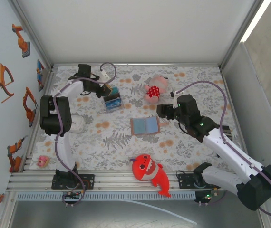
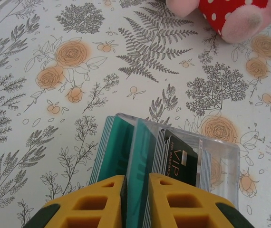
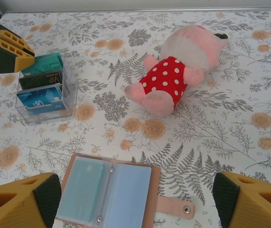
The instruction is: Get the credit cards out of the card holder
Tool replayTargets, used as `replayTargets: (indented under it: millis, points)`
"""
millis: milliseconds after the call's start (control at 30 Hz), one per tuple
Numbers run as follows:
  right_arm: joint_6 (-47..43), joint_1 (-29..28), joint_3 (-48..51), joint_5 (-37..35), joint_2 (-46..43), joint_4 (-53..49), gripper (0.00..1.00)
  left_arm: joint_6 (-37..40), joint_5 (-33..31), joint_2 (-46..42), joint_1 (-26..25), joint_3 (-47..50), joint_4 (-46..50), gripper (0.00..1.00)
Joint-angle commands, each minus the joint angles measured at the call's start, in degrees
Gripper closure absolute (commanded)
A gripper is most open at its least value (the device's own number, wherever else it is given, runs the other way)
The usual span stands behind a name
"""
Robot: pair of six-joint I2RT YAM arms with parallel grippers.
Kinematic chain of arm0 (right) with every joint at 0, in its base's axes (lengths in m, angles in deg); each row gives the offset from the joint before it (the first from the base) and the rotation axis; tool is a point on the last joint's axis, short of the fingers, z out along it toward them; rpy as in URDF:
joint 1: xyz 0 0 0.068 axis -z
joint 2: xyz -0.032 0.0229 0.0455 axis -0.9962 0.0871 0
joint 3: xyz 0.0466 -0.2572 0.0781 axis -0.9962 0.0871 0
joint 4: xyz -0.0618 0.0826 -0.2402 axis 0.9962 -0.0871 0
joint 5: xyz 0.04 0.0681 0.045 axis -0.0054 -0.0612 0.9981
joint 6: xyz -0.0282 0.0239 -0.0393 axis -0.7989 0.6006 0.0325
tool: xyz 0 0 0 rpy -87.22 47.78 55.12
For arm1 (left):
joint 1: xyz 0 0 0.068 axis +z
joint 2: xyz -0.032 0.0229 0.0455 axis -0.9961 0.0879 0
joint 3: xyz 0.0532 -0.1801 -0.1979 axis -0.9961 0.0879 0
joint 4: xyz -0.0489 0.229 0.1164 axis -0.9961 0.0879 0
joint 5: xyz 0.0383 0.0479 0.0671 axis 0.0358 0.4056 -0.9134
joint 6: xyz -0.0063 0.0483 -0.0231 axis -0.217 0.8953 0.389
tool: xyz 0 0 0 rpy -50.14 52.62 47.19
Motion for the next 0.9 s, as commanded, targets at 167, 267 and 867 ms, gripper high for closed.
replayTargets:
  millis: [167,267,867]
  points:
    - [2.09,0.04,-0.61,-1.10,0.29,-2.07,0.06,-2.87,-0.12,-10.10,-0.24,3.37,0.56,0.79]
    - [3.38,-0.10,-0.89,-1.63,1.95,-3.59,0.15,-7.45,-0.26,-14.86,-0.43,6.95,-2.19,0.77]
    - [6.20,-10.68,-3.56,-2.74,14.09,-4.94,0.28,-40.47,-18.86,-45.45,-5.13,39.00,-22.21,0.03]
